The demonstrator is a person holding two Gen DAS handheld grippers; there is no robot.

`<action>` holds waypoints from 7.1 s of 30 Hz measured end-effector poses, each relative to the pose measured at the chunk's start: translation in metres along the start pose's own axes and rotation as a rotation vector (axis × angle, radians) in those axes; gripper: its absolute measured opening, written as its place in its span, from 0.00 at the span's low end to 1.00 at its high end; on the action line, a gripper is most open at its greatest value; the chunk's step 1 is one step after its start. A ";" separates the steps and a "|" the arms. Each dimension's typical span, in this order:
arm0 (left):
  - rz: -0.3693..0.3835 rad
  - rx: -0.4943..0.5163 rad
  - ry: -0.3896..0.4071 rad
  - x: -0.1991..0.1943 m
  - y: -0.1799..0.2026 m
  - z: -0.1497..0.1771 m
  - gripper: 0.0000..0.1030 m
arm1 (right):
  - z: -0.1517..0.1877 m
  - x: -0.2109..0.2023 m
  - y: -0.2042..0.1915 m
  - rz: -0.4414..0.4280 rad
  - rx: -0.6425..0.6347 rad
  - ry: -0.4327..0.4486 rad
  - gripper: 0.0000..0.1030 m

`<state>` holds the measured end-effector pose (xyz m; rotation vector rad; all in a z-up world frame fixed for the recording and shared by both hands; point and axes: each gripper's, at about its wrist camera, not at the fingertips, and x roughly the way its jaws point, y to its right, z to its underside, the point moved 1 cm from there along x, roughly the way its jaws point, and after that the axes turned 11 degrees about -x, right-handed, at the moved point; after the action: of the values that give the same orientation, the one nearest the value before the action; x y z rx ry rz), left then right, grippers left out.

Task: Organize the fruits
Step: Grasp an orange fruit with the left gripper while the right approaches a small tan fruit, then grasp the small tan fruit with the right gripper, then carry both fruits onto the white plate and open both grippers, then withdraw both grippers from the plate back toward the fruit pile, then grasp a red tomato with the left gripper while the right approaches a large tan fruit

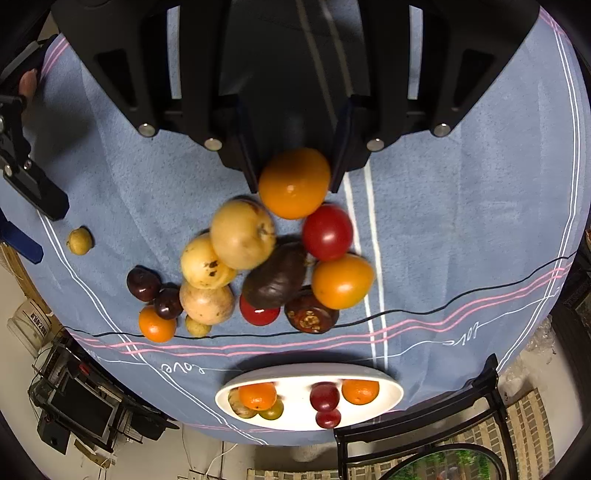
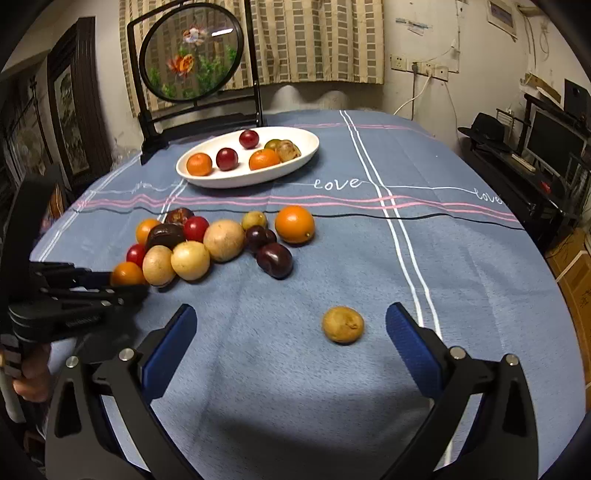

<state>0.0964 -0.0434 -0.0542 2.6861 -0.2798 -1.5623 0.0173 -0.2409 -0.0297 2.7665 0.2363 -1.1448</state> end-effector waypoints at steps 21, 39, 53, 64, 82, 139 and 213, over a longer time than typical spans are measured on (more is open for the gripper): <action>0.018 -0.055 0.011 -0.010 -0.027 0.010 0.36 | 0.012 0.029 0.027 0.084 0.009 -0.167 0.99; 0.024 -0.063 0.001 -0.007 -0.028 0.012 0.36 | 0.008 0.043 0.036 0.102 0.042 -0.216 0.66; 0.046 -0.065 0.001 -0.006 -0.031 0.014 0.36 | 0.004 0.051 0.033 0.099 0.044 -0.228 0.47; 0.053 -0.063 -0.002 -0.006 -0.033 0.015 0.36 | 0.000 0.052 0.024 0.077 0.026 -0.218 0.29; 0.038 -0.055 0.017 -0.017 -0.031 0.011 0.36 | -0.005 0.029 0.013 -0.007 0.000 -0.150 0.28; -0.067 -0.102 0.146 0.028 -0.020 -0.217 0.81 | -0.187 0.158 0.013 -0.133 0.013 -0.061 0.32; 0.042 -0.018 0.068 0.001 -0.040 -0.026 0.29 | -0.029 0.038 -0.070 -0.223 -0.154 -0.138 0.61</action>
<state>0.1249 -0.0065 -0.0469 2.6957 -0.3163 -1.4517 0.0496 -0.1631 -0.0408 2.5642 0.6026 -1.3010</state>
